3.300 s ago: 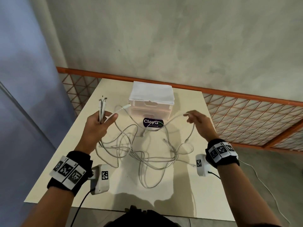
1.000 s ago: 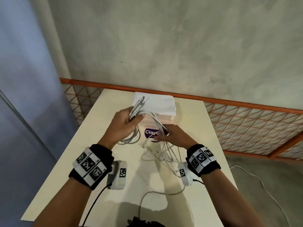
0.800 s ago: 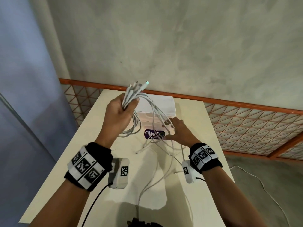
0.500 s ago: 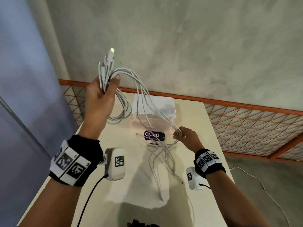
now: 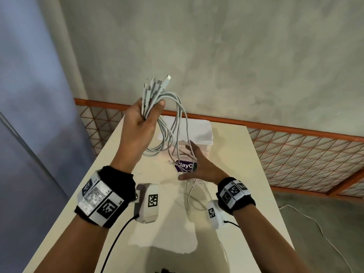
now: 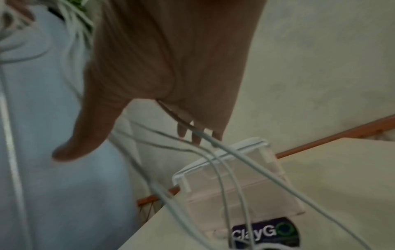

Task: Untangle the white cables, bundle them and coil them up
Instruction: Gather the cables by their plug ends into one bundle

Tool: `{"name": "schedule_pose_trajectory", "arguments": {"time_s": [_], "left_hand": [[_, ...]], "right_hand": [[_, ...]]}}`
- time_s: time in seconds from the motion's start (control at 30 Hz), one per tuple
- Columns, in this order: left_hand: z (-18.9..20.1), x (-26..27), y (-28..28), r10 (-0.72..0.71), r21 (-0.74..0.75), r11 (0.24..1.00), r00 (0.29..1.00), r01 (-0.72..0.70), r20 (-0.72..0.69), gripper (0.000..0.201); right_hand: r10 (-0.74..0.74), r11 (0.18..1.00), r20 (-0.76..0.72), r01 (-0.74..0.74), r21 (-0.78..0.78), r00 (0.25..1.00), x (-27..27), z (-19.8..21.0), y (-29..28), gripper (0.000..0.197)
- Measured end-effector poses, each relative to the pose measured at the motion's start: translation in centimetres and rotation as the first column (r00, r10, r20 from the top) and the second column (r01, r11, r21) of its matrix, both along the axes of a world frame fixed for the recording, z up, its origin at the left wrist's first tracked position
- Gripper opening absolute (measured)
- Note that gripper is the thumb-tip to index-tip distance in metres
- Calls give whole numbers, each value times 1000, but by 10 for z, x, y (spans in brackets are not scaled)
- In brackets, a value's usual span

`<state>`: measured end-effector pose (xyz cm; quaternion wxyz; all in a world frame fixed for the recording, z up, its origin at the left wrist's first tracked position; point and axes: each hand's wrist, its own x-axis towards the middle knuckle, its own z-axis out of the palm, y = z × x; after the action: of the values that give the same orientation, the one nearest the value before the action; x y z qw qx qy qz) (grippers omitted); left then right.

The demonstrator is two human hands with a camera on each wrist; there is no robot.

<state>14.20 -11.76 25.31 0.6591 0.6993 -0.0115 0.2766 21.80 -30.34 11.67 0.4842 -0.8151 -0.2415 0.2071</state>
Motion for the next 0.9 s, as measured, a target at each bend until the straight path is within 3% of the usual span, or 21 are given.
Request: {"name": "schedule_pose_trajectory", "arguments": {"time_s": [0.03, 0.1, 0.23, 0.27, 0.37, 0.47, 0.63, 0.73, 0.83, 0.9], "left_hand": [[-1, -1, -1, -8, 2, 1000, 1000, 8, -5, 35], [-4, -3, -3, -33, 3, 999, 999, 33, -19, 32], [-9, -7, 1, -36, 7, 999, 998, 36, -54, 31], [-11, -9, 3, -29, -1, 1000, 998, 29, -59, 29], [-14, -11, 10, -3, -25, 1000, 998, 2, -57, 25], [-20, -14, 14, 19, -100, 995, 999, -23, -37, 27], [-33, -15, 15, 80, -406, 911, 997, -66, 18, 10], [-37, -11, 29, 155, -486, 865, 988, -128, 16, 9], [-48, -6, 36, 170, -485, 863, 985, -142, 15, 9], [-56, -2, 33, 168, -470, 871, 986, -146, 6, 16]], "right_hand": [[-35, 999, 20, 34, 12, 999, 0, -2, 11, 119], [-94, 995, 2, 94, 31, 996, -1, -3, 27, 107], [-107, 991, -45, 110, 79, 993, -4, -11, 42, 30], [-114, 992, -28, 115, 45, 993, -3, -14, 43, 23], [-114, 986, -6, 112, -122, 994, 0, -37, 32, 31], [-128, 906, 126, 167, -389, 984, 4, -53, 15, 37], [-217, 771, 357, 384, -507, 908, 16, -36, -8, 38], [-399, 721, 401, 552, -419, 825, 28, -27, -35, 50], [-584, 753, 307, 643, -140, 752, 33, -16, -58, 49], [-674, 710, 282, 704, -5, 682, 39, -8, -66, 42]]}}
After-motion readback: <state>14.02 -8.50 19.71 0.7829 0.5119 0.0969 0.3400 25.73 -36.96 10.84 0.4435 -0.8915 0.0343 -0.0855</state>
